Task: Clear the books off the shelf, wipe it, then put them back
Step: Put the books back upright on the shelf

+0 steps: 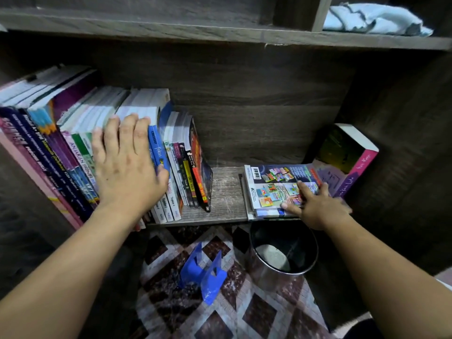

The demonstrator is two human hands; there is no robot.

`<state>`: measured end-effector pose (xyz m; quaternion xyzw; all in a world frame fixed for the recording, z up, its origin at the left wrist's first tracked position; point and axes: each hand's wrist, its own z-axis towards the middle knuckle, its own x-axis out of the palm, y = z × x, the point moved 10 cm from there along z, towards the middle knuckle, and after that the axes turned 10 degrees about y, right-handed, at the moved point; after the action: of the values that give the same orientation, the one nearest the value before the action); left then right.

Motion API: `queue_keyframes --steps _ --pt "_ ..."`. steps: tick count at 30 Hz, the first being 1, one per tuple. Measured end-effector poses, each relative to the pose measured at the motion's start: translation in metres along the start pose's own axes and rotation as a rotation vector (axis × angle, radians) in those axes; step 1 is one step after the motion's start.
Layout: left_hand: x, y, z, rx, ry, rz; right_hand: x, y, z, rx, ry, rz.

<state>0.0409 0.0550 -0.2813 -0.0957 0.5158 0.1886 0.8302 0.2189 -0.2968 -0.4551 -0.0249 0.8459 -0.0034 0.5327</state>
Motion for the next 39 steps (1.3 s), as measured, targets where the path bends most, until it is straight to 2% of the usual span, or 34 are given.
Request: queue_keyframes --steps 8,15,18,21,24,27,31,34,39 --pt "-0.002 -0.005 -0.001 -0.027 -0.011 -0.002 0.005 0.025 -0.011 -0.033 -0.063 0.029" --pt "-0.003 -0.005 0.0 -0.03 -0.021 -0.014 0.012 0.07 -0.029 -0.219 -0.123 -0.096" --pt "-0.003 -0.005 -0.001 -0.024 -0.027 -0.014 0.006 0.083 -0.029 -0.354 -0.16 -0.074" --pt "-0.002 -0.005 -0.001 -0.02 -0.022 -0.013 -0.004 0.095 -0.035 -0.465 -0.124 -0.113" --pt "0.0 -0.004 0.001 -0.037 -0.006 -0.012 -0.037 0.111 -0.055 -0.547 -0.268 -0.126" --pt "0.002 -0.004 0.001 -0.05 0.002 -0.008 -0.064 0.128 -0.075 -0.617 -0.457 -0.03" --pt "0.002 -0.004 0.0 -0.045 0.002 -0.014 -0.076 0.149 -0.088 -0.66 -0.539 0.177" --pt "0.002 -0.004 -0.001 -0.027 0.001 -0.024 -0.088 0.182 -0.107 -0.857 -0.653 0.194" --pt "-0.002 0.001 -0.004 0.019 -0.02 -0.045 -0.087 0.227 -0.135 -1.09 -0.53 0.286"
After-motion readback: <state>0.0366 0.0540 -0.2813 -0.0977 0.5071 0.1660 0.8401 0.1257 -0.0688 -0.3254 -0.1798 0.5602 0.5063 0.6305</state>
